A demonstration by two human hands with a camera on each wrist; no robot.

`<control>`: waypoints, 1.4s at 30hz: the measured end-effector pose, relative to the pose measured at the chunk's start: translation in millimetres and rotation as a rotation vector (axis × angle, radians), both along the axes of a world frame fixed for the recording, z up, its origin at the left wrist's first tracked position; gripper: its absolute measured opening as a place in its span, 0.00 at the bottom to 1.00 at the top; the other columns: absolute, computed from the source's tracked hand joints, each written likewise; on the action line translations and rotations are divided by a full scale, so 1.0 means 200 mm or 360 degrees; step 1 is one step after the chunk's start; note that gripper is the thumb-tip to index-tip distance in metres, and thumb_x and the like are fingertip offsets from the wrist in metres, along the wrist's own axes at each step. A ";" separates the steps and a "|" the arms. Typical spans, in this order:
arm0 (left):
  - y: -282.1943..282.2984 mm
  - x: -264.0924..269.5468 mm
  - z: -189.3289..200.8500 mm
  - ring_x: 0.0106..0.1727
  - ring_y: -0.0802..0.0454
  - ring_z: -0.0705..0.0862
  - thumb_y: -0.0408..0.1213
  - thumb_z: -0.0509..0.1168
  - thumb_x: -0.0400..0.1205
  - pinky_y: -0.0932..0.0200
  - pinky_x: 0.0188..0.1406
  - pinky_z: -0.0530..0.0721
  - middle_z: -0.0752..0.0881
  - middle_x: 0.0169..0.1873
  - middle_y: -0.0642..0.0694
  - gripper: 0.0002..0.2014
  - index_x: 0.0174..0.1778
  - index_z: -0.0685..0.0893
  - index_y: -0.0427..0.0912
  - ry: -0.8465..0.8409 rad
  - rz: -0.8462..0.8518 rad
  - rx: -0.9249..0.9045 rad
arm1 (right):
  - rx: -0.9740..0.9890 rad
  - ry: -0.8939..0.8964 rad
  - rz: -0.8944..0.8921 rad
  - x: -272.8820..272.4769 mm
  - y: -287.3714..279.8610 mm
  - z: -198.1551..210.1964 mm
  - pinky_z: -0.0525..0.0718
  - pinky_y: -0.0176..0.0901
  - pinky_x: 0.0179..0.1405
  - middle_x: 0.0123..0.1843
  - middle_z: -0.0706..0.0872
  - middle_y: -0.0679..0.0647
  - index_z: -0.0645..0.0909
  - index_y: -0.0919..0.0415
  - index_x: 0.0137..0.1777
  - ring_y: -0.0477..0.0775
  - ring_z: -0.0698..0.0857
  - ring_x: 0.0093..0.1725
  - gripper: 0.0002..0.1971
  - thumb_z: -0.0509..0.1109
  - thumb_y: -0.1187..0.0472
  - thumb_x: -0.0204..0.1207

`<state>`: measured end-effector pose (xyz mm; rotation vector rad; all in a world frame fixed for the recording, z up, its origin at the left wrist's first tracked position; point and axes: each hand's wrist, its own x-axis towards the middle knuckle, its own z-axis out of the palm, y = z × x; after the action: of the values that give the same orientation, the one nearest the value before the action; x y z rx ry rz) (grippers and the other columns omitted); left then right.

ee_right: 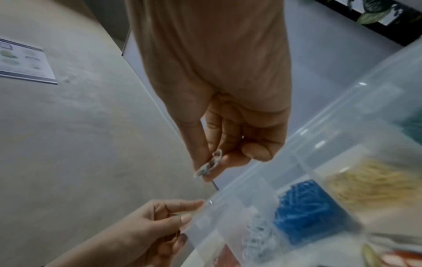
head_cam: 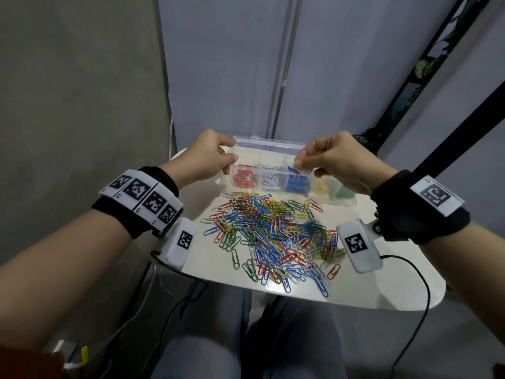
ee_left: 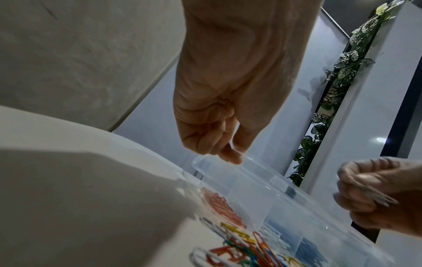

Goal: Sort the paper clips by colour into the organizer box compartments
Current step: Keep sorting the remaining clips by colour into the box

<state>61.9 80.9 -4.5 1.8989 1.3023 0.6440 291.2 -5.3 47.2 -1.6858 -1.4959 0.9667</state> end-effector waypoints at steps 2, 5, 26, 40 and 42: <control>0.00 0.00 0.00 0.16 0.64 0.73 0.35 0.65 0.84 0.60 0.26 0.70 0.85 0.26 0.45 0.23 0.76 0.74 0.36 0.0002 -0.0003 0.0004 | 0.0100 -0.0024 -0.0087 -0.04 0.06 0.02 0.75 0.33 0.25 0.28 0.87 0.54 0.87 0.68 0.37 0.43 0.79 0.25 0.03 0.78 0.72 0.68; 0.00 0.00 0.00 0.15 0.63 0.72 0.35 0.65 0.84 0.60 0.25 0.70 0.85 0.26 0.46 0.23 0.76 0.74 0.37 0.0007 -0.0004 0.0007 | 0.0195 -0.0082 -0.0205 -0.10 0.14 0.03 0.75 0.28 0.23 0.29 0.86 0.56 0.85 0.74 0.39 0.38 0.79 0.22 0.04 0.78 0.74 0.68; 0.01 -0.01 -0.03 0.24 0.53 0.70 0.36 0.66 0.84 0.64 0.20 0.71 0.85 0.25 0.45 0.22 0.75 0.75 0.39 -0.0056 0.0018 -0.0018 | -0.0426 -0.1414 0.0575 0.12 -0.21 -0.14 0.79 0.45 0.63 0.71 0.82 0.52 0.79 0.56 0.71 0.54 0.82 0.63 0.21 0.71 0.60 0.78; 0.00 0.00 -0.02 0.29 0.48 0.71 0.37 0.66 0.85 0.59 0.25 0.71 0.85 0.26 0.45 0.23 0.76 0.74 0.38 -0.0105 0.0053 -0.0070 | -0.0209 -0.1213 0.0552 0.14 -0.29 -0.15 0.81 0.40 0.53 0.62 0.83 0.51 0.78 0.52 0.72 0.50 0.81 0.56 0.27 0.78 0.57 0.73; 0.00 0.00 -0.02 0.30 0.47 0.71 0.37 0.66 0.85 0.59 0.26 0.71 0.85 0.27 0.44 0.23 0.76 0.74 0.38 -0.0108 0.0049 -0.0066 | -0.0173 -0.1207 0.0736 0.09 -0.30 -0.17 0.77 0.43 0.61 0.69 0.78 0.53 0.74 0.51 0.76 0.52 0.78 0.63 0.29 0.76 0.55 0.74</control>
<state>62.4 80.1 -9.2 1.8114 1.2946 0.6865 308.8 -64.9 13.6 -1.9410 -2.4445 0.6472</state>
